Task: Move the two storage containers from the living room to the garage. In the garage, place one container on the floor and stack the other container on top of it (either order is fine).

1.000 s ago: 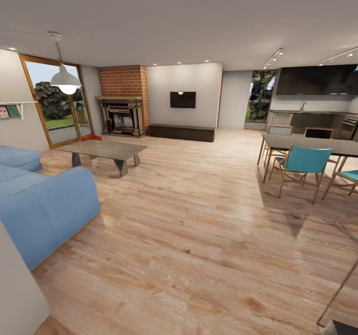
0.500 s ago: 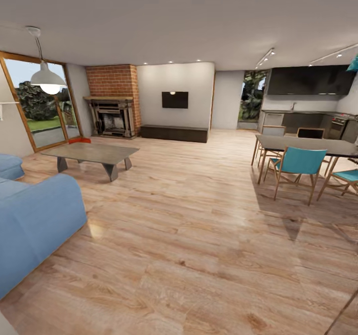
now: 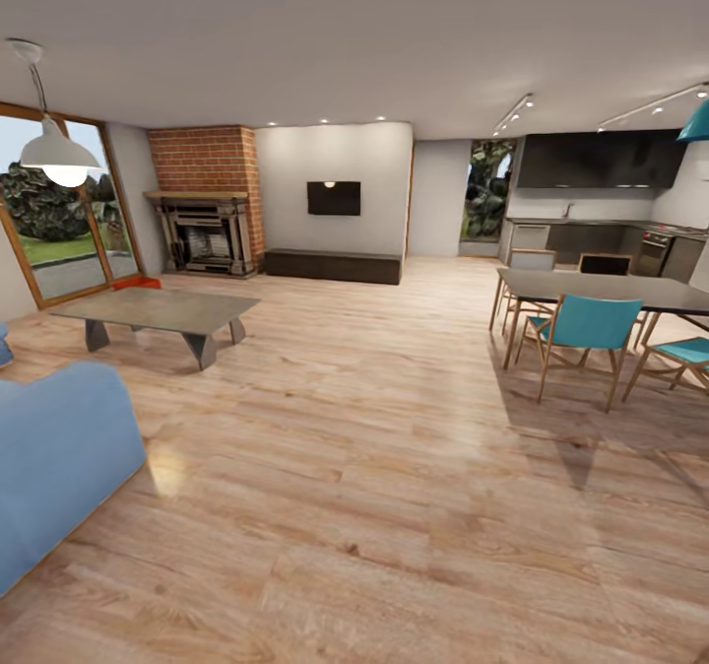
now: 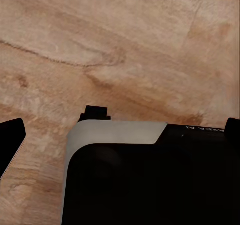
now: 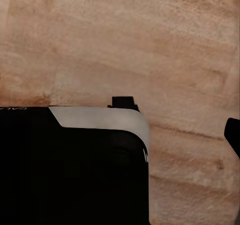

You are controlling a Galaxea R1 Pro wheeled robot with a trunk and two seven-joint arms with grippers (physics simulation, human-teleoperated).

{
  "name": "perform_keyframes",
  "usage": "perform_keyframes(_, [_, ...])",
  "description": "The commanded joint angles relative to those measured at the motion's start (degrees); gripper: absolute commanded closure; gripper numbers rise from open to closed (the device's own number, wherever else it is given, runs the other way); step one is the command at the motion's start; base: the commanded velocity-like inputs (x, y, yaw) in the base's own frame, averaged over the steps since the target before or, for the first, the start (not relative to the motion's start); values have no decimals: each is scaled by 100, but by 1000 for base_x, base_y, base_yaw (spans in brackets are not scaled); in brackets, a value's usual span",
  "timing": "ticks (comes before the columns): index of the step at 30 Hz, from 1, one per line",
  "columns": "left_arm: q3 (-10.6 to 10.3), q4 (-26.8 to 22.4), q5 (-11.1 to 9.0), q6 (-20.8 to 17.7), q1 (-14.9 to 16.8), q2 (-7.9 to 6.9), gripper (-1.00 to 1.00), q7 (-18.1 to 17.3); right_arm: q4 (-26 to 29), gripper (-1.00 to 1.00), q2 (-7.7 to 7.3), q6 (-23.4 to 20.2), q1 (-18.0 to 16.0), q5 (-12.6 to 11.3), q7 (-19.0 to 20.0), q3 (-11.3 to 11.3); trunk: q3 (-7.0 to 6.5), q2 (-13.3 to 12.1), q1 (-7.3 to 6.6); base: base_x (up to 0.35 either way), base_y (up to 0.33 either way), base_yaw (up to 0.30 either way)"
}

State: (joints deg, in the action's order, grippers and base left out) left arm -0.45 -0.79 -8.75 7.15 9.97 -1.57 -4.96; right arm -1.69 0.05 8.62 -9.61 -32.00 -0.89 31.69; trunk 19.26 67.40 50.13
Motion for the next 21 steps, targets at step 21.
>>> perform_keyframes(21, [-7, 7, -57, 15, 4, -1, -100, -37, -13, -100, 1, 26, -6, 1, 1, 48, 7, 4, 3, 322, 0, 0])
